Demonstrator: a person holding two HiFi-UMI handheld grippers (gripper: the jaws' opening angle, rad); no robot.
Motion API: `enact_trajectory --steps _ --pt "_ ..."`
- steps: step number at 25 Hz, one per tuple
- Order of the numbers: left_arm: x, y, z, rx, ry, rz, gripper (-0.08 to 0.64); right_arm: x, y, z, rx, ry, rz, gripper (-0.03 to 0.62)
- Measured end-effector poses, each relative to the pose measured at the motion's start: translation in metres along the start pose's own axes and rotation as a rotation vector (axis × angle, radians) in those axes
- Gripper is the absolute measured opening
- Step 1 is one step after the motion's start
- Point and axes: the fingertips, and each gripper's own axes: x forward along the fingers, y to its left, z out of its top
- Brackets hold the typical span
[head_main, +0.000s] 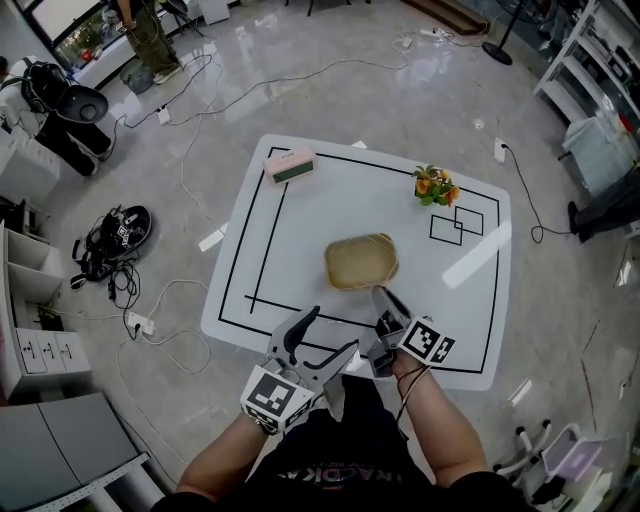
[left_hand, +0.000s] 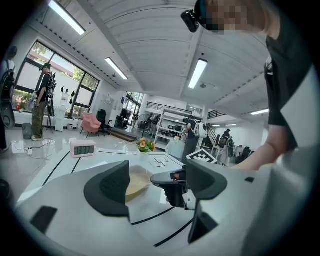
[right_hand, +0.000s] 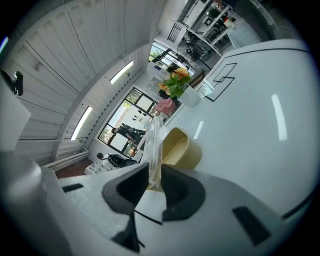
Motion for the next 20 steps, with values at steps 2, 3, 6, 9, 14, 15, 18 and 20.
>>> enact_trajectory --steps 2,3,6,9,14,15,18,20 --pt "-0.005 -0.001 0.002 0.008 -0.004 0.001 0.345 -0.002 0.011 0.002 -0.02 -0.012 0.031 0.068" --pt "-0.008 -0.002 0.003 0.012 -0.006 0.001 0.345 -0.003 0.018 0.003 -0.032 -0.018 0.048 0.061" --pt "-0.019 -0.003 0.005 0.016 -0.016 0.01 0.345 -0.007 0.039 0.005 -0.089 -0.038 0.093 0.048" --pt "-0.032 -0.004 0.007 0.021 -0.033 0.023 0.339 -0.013 0.063 0.008 -0.199 -0.063 0.128 0.041" --pt "-0.058 -0.007 0.012 0.039 -0.062 0.043 0.28 -0.034 0.106 0.008 -0.404 -0.102 0.175 0.04" --pt "-0.064 -0.007 0.013 0.041 -0.068 0.046 0.266 -0.038 0.115 0.007 -0.442 -0.112 0.182 0.04" --pt "-0.08 -0.011 0.014 0.049 -0.081 0.045 0.215 -0.054 0.138 0.002 -0.52 -0.136 0.189 0.04" --pt "-0.089 -0.016 0.015 0.057 -0.085 0.041 0.18 -0.065 0.149 -0.003 -0.547 -0.149 0.19 0.04"
